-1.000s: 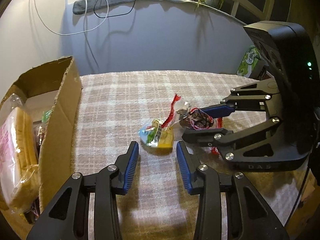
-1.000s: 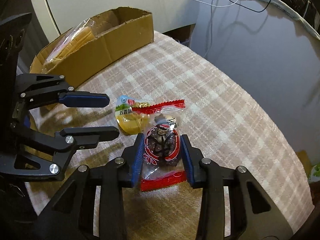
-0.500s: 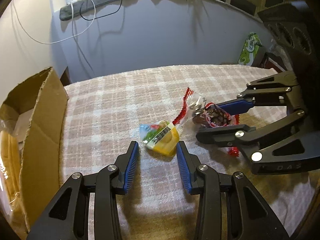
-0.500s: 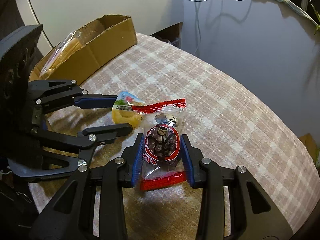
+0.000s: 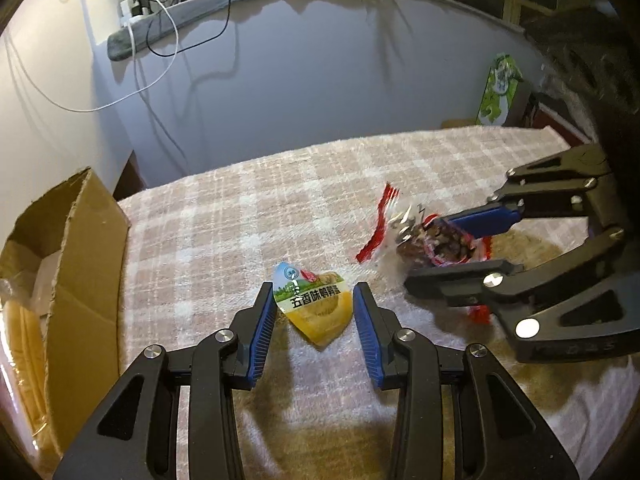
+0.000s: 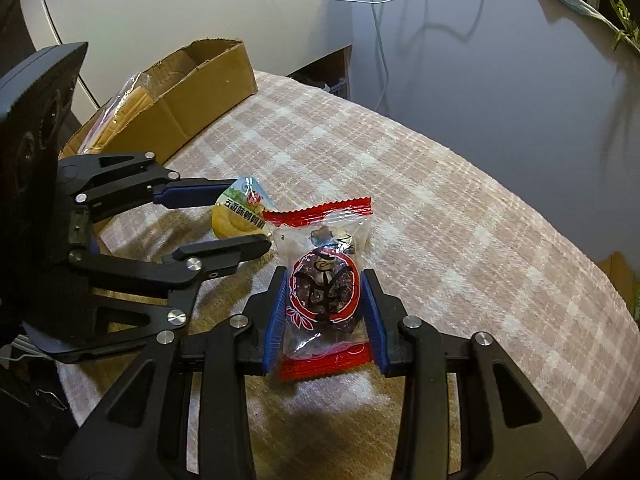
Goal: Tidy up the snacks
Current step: 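Grasp the yellow-green packet with the left tool while the right tool grasps the red-wrapped pastry, then carry the yellow-green packet and red-wrapped pastry over the box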
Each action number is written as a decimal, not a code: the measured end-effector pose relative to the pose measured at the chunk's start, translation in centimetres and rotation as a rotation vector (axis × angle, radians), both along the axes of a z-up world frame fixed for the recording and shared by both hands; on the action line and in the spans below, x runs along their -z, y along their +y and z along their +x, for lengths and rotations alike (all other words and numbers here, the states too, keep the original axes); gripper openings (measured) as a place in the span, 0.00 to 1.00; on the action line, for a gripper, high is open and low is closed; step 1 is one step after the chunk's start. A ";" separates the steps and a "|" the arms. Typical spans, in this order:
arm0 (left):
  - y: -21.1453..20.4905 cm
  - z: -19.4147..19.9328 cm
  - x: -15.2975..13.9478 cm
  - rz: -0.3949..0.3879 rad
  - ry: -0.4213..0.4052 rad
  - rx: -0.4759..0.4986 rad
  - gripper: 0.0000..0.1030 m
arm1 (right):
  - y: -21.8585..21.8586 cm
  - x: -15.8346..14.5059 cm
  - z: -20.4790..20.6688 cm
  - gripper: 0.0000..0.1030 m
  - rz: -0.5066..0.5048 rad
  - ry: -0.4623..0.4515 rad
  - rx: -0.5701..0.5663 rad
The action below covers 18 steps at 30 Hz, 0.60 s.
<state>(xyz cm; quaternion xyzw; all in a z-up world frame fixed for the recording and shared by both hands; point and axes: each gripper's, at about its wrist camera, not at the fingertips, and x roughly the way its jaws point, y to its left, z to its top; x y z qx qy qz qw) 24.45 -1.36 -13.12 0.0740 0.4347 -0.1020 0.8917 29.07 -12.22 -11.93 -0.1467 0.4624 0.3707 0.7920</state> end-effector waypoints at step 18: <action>1.3 -2.1 -2.7 -0.075 -0.060 -0.023 0.30 | -0.5 -1.4 -0.9 0.36 0.021 -0.011 0.044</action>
